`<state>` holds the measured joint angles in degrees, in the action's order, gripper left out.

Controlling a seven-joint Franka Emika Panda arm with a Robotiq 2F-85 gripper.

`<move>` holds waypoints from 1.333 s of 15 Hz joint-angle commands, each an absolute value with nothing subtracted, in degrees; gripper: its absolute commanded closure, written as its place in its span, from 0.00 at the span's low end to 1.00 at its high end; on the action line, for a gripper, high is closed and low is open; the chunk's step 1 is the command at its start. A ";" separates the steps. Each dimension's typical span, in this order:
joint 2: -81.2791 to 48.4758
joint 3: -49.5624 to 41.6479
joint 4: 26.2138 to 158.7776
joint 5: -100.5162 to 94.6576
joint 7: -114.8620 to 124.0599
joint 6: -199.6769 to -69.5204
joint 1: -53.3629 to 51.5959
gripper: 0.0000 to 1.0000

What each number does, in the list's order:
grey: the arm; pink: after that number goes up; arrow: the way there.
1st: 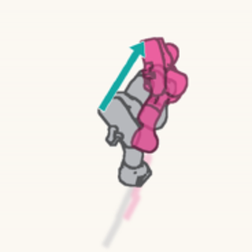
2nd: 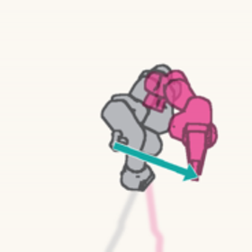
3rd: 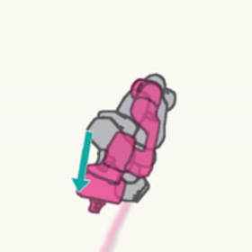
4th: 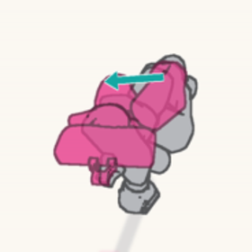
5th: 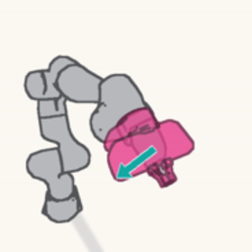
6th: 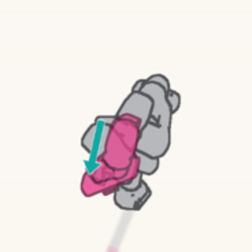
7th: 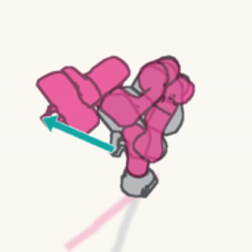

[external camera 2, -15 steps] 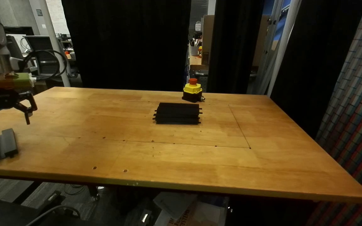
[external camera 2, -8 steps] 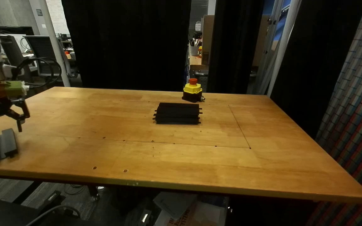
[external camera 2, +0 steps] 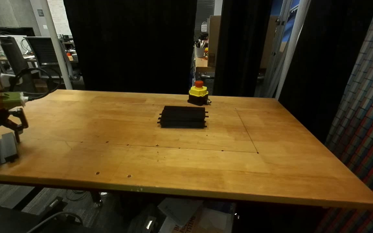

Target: Stack the black pieces together

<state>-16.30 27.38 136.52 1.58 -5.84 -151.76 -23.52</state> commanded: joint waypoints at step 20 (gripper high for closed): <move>-8.21 26.90 142.74 1.64 -10.35 -151.63 -19.79 0.54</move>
<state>-13.67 26.53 140.02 -0.39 -6.63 -154.87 -22.26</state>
